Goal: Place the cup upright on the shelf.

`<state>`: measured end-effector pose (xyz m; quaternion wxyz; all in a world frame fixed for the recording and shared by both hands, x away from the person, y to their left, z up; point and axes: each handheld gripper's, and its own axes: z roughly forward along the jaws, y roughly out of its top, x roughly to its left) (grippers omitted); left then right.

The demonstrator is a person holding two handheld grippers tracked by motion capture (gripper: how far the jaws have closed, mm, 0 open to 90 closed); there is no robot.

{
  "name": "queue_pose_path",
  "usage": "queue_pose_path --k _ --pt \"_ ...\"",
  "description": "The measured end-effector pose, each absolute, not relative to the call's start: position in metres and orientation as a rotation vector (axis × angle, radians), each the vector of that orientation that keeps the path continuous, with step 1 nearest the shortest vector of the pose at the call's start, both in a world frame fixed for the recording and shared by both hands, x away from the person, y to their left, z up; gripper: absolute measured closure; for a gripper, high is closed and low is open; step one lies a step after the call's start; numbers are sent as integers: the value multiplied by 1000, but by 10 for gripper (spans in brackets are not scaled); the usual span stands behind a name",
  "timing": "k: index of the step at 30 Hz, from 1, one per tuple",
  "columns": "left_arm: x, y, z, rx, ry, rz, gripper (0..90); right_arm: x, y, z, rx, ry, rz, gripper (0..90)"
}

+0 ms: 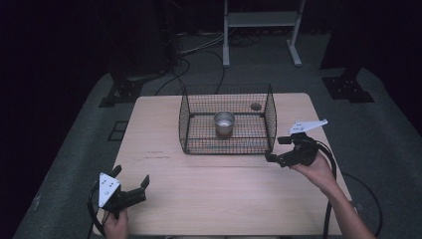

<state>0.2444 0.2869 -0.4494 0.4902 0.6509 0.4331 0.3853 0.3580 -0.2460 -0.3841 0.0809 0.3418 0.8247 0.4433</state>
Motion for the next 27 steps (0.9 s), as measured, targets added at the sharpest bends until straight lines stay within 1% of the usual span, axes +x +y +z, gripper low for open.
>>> queue_pose_path --k 2,4,27 --pt "244 287 -449 1583 1051 936 0 355 -248 -386 1031 2459 1318 87" --pt "244 286 -449 1584 1050 937 0 353 -250 -388 1021 2457 1318 122" --pt "244 285 -449 1586 1048 936 0 325 -262 -412 1042 2452 1271 121"
